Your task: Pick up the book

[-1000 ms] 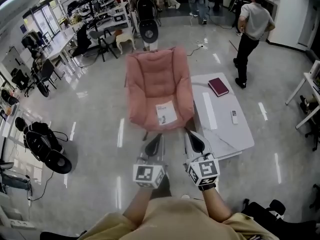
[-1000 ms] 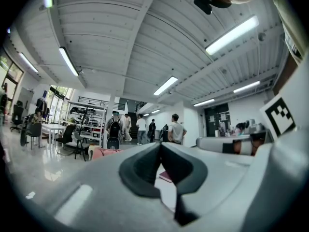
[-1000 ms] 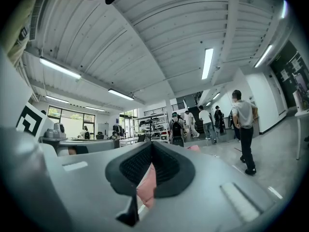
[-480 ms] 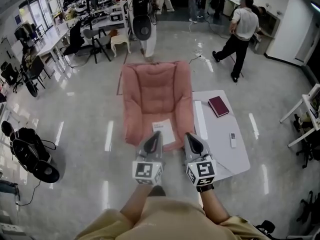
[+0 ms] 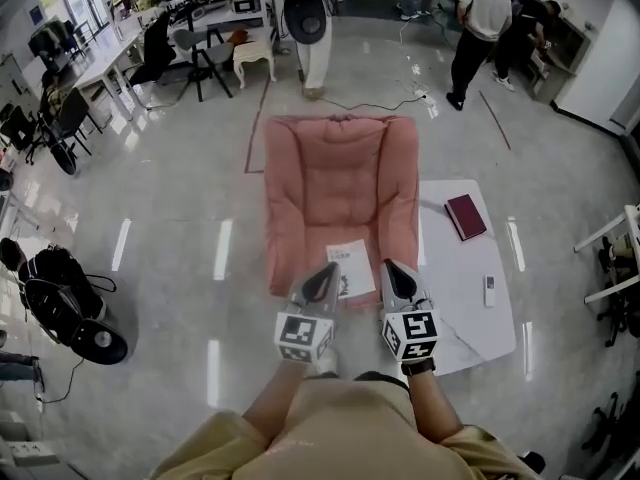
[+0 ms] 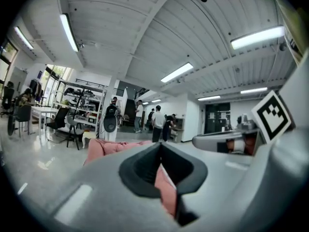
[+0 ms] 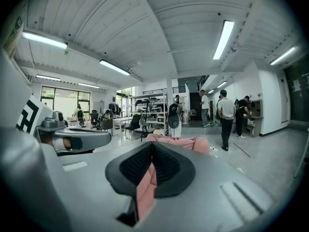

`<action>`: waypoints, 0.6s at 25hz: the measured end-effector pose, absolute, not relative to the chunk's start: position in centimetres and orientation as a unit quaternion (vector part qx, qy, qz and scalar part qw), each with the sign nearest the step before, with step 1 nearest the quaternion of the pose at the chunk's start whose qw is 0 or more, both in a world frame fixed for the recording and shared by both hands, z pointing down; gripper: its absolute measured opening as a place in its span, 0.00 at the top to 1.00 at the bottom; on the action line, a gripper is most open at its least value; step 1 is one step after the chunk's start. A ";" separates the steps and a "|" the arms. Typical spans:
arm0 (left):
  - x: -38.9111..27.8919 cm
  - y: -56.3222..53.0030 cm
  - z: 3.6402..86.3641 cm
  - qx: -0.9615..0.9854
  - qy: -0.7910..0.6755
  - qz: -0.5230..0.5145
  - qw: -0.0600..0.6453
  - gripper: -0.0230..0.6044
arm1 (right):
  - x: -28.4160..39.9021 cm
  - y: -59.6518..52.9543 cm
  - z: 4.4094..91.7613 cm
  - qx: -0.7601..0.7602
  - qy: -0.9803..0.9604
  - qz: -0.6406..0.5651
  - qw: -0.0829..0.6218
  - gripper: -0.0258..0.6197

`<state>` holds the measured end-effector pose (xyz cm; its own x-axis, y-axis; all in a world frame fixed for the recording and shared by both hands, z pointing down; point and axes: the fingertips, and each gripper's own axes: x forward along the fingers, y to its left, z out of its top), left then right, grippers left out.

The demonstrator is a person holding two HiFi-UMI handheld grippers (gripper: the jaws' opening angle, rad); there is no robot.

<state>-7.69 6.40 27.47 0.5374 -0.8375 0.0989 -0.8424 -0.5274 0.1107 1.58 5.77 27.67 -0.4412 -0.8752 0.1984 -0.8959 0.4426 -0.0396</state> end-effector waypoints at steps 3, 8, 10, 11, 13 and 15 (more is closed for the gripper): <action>-8.9 4.4 31.4 0.875 -0.470 0.040 0.108 0.96 | -0.3 4.3 31.5 0.508 -0.848 0.086 0.123 0.95; -8.0 2.3 39.4 0.868 -0.456 0.075 0.183 0.96 | 1.5 2.2 39.4 0.498 -0.834 0.148 0.187 0.94; -7.7 1.2 42.2 0.863 -0.450 0.092 0.211 0.96 | 2.3 0.8 42.2 0.493 -0.828 0.176 0.201 0.92; -7.7 0.6 43.6 0.860 -0.447 0.100 0.225 0.96 | 2.6 0.1 43.6 0.489 -0.826 0.190 0.207 0.91; -7.9 -0.6 46.3 0.852 -0.444 0.115 0.250 0.96 | 2.8 -1.3 46.5 0.478 -0.821 0.219 0.223 0.91; -8.1 -1.8 48.9 0.840 -0.446 0.133 0.279 0.96 | 3.2 -2.7 49.6 0.461 -0.815 0.252 0.244 0.90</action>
